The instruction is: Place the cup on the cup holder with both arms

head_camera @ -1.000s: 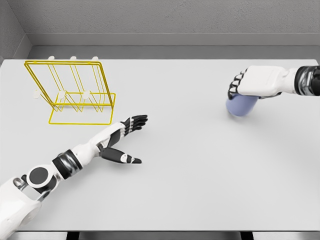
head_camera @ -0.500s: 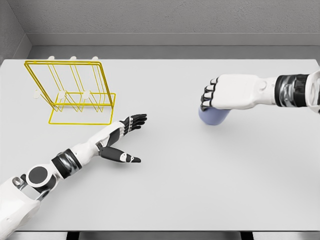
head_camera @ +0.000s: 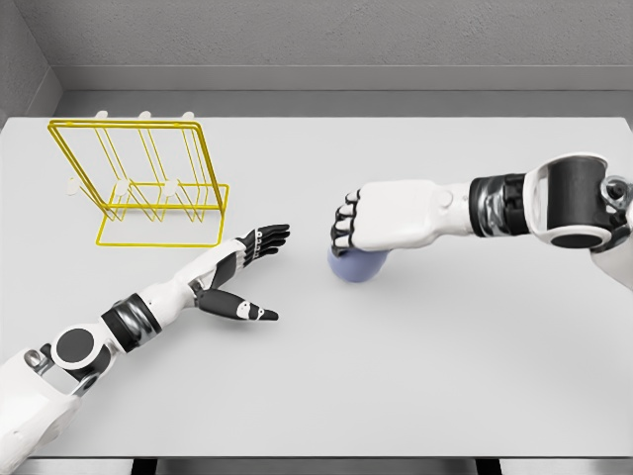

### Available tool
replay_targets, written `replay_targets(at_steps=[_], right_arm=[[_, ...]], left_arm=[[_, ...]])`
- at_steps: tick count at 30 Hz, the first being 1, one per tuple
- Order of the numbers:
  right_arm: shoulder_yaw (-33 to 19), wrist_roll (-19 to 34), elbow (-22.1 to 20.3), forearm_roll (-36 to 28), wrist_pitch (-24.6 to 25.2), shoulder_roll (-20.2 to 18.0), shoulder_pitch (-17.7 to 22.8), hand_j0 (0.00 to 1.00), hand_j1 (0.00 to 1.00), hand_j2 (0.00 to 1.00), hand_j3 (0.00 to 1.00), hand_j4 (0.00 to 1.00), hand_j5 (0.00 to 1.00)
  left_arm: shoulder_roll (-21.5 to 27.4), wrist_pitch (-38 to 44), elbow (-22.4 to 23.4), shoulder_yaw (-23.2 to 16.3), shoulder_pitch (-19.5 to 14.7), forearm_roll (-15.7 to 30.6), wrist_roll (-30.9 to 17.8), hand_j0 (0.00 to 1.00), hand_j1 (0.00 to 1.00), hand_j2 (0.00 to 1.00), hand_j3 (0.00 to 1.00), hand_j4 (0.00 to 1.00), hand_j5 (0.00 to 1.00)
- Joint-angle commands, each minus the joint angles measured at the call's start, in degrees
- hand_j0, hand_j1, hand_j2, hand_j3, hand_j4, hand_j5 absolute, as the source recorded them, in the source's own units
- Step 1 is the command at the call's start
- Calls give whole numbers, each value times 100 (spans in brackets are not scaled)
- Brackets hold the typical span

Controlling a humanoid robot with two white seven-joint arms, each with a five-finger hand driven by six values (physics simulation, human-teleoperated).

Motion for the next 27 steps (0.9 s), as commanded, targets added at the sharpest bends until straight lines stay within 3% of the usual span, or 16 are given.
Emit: replay_targets(at_steps=[1,9,15,16,20,27], right_arm=[[38,-5,0,-22,18,130,0,58,58,58,58,58,58],[143,-5,0,-4,18,491,0,58,58,58,58,58,58],[179,-5,0,-4,18,491,0,62,62,62,62,62,62],[214,-5,0,-4,18,491,0,64,64,64,64,64,64],[258,-5,0,-13,18,447,9,97,97,97,97,97,97],[240,-5,0,-13,18,429,26,99,99,99,99,99,99]], left_arm=[[8,1,-1,5,0,29,0,100,100,100,100,100,100],[-1,1,51,5,-9,29,0,100,100,100,100,100,100],[-1,1,130,5,-18,55,0,100,100,100,100,100,100],[-1,1,148,5,-26,55,0,100,100,100,100,100,100],[-1,1,166,14,-35,99,0,100,100,100,100,100,100],[-1,1,166,14,-44,99,0,100,100,100,100,100,100]])
